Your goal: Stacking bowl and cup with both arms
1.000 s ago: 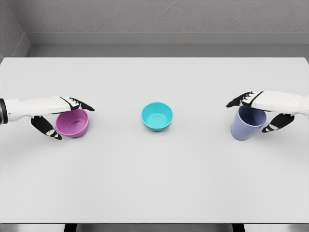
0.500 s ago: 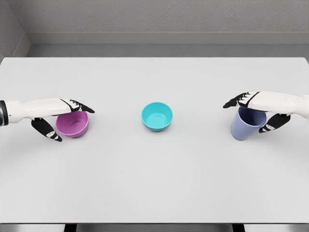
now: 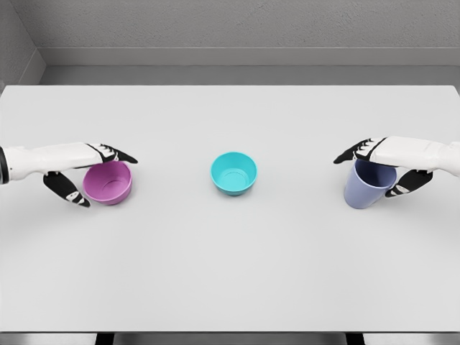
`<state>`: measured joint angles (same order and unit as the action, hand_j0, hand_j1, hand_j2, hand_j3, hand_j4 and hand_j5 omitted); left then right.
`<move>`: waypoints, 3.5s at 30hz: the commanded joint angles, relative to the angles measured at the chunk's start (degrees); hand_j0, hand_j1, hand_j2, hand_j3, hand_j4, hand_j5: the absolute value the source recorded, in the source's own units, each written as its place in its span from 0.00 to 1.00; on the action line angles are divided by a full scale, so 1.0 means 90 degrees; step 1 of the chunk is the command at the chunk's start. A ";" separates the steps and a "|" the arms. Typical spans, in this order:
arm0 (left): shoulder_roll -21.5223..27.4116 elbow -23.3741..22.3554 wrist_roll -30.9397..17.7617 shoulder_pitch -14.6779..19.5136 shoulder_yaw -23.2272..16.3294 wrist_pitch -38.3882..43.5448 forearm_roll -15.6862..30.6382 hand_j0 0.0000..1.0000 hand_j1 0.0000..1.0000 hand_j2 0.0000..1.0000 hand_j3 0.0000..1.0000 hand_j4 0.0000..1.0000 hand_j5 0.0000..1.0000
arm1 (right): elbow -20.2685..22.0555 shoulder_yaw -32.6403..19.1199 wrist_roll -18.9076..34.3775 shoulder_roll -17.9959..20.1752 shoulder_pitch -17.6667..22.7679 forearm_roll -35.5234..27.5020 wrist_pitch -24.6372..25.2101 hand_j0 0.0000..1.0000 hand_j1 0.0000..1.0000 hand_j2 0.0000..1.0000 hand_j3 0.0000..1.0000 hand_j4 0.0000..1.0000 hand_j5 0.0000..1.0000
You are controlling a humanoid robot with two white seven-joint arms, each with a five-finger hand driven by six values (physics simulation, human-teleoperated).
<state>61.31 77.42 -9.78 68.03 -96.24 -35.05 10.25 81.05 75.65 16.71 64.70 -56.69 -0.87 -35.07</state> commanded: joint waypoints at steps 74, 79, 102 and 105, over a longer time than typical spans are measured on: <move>-0.0455 -0.0458 -0.0008 -0.0107 0.0030 0.0005 0.0023 1.00 1.00 1.00 1.00 1.00 1.00 | 0.0164 -0.0339 -0.0176 -0.0109 -0.0059 0.0399 0.0008 0.64 0.64 0.64 0.64 0.64 0.64; -0.0523 -0.0497 -0.0008 -0.0146 0.0030 0.0005 0.0014 1.00 1.00 1.00 1.00 1.00 1.00 | 0.0184 -0.0388 -0.0176 -0.0079 -0.0068 0.0370 0.0008 0.64 0.64 0.64 0.64 0.64 0.64; -0.0523 -0.0507 -0.0066 -0.0156 0.0020 0.0005 0.0004 0.70 0.70 0.70 0.70 0.70 0.70 | 0.0633 -0.0368 -0.0255 0.0018 -0.0352 0.0370 0.0008 0.63 0.63 0.63 0.63 0.63 0.63; -0.0533 -0.0497 -0.0066 -0.0146 0.0030 0.0005 0.0004 0.70 0.70 0.70 0.70 0.70 0.70 | 0.0692 -0.0358 -0.0255 0.0018 -0.0381 0.0370 0.0008 0.63 0.63 0.63 0.63 0.63 0.63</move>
<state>56.57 72.89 -10.37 66.71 -96.13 -35.06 9.87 86.79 72.45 14.43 64.78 -60.12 2.88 -35.09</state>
